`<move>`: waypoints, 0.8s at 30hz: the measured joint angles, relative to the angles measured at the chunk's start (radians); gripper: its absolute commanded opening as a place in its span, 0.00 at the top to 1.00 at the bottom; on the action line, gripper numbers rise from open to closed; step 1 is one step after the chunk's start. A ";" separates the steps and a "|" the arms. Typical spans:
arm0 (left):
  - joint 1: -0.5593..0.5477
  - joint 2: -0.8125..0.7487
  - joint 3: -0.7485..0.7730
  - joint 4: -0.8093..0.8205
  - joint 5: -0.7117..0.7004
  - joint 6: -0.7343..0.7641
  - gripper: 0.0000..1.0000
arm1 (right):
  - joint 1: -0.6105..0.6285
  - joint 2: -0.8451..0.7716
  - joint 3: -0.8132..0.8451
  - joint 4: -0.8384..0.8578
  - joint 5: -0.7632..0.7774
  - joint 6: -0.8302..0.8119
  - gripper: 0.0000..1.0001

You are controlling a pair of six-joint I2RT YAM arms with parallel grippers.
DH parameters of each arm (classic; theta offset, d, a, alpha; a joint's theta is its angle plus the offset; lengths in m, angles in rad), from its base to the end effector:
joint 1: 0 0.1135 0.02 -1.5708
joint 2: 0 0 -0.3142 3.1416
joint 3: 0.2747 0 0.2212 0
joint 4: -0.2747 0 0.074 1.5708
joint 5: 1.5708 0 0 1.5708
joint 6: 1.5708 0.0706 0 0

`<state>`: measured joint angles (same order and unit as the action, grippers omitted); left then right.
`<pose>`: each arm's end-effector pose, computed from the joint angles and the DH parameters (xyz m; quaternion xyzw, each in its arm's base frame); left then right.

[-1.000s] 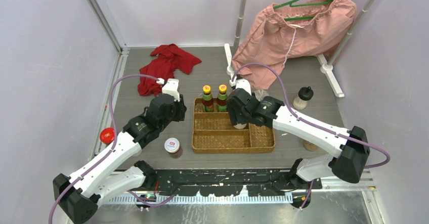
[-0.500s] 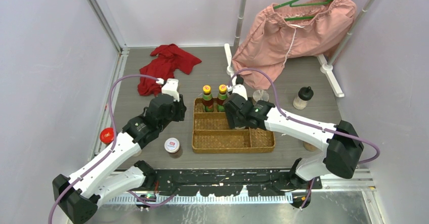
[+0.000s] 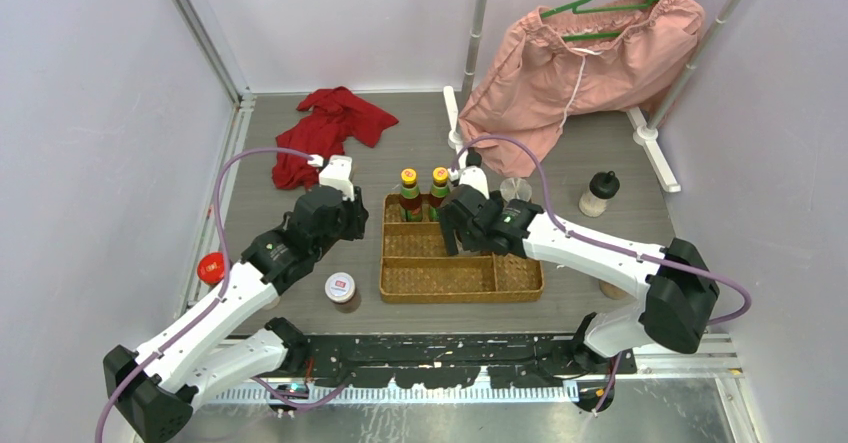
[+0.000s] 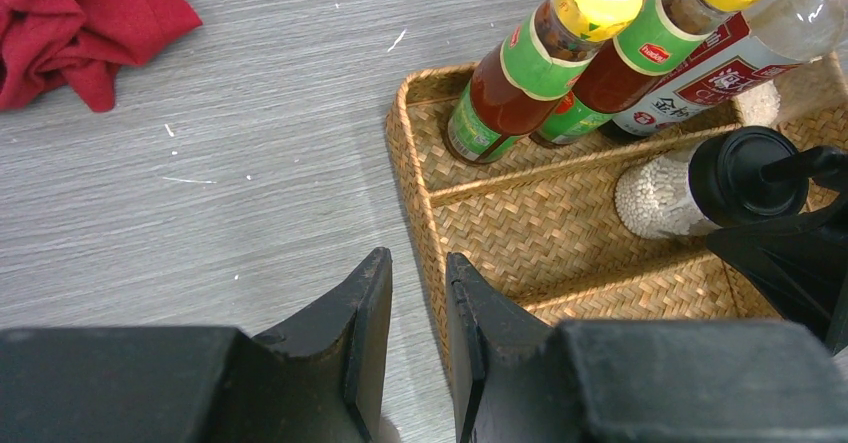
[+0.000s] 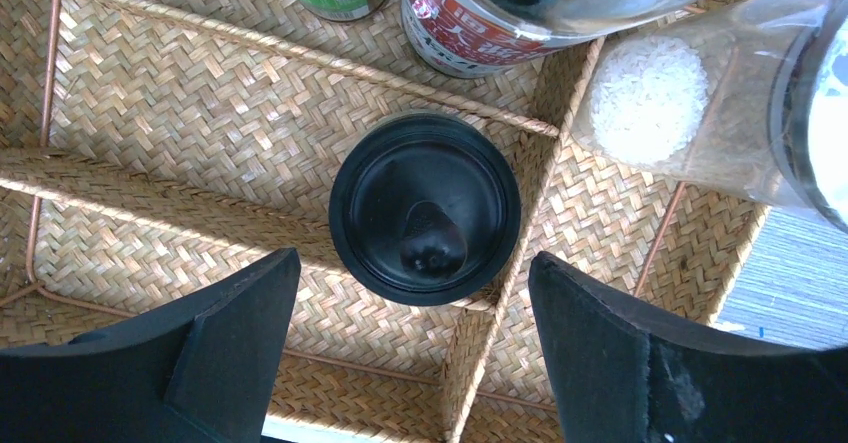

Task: Organize the condiment bottles
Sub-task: Place the bottle in the storage box, then pick up the bottle from the center of the board.

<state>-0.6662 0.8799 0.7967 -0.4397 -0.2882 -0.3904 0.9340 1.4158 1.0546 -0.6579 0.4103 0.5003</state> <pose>0.1379 -0.0829 0.3270 0.0466 0.8586 -0.1422 0.4903 0.1800 0.1960 0.2867 -0.1485 0.9319 0.0275 0.3298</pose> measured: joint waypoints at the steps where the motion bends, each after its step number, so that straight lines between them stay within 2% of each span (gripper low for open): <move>1: 0.000 -0.001 0.000 0.000 0.000 0.000 0.72 | 0.000 -0.002 0.000 0.000 0.000 0.000 0.09; 6: 0.000 -0.011 0.011 -0.045 -0.001 -0.024 0.70 | 0.002 -0.048 0.001 -0.023 0.001 0.003 0.09; 15: -0.054 -0.047 0.050 -0.228 -0.024 -0.191 0.57 | 0.007 -0.288 0.072 -0.133 0.037 0.008 0.08; 24: -0.100 -0.053 -0.089 -0.281 -0.055 -0.369 0.31 | 0.007 -0.417 0.064 -0.204 0.051 0.013 0.08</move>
<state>-0.7666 0.8265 0.7074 -0.7204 -0.3428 -0.7597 0.9409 0.9985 1.1183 -0.8623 0.4618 0.5129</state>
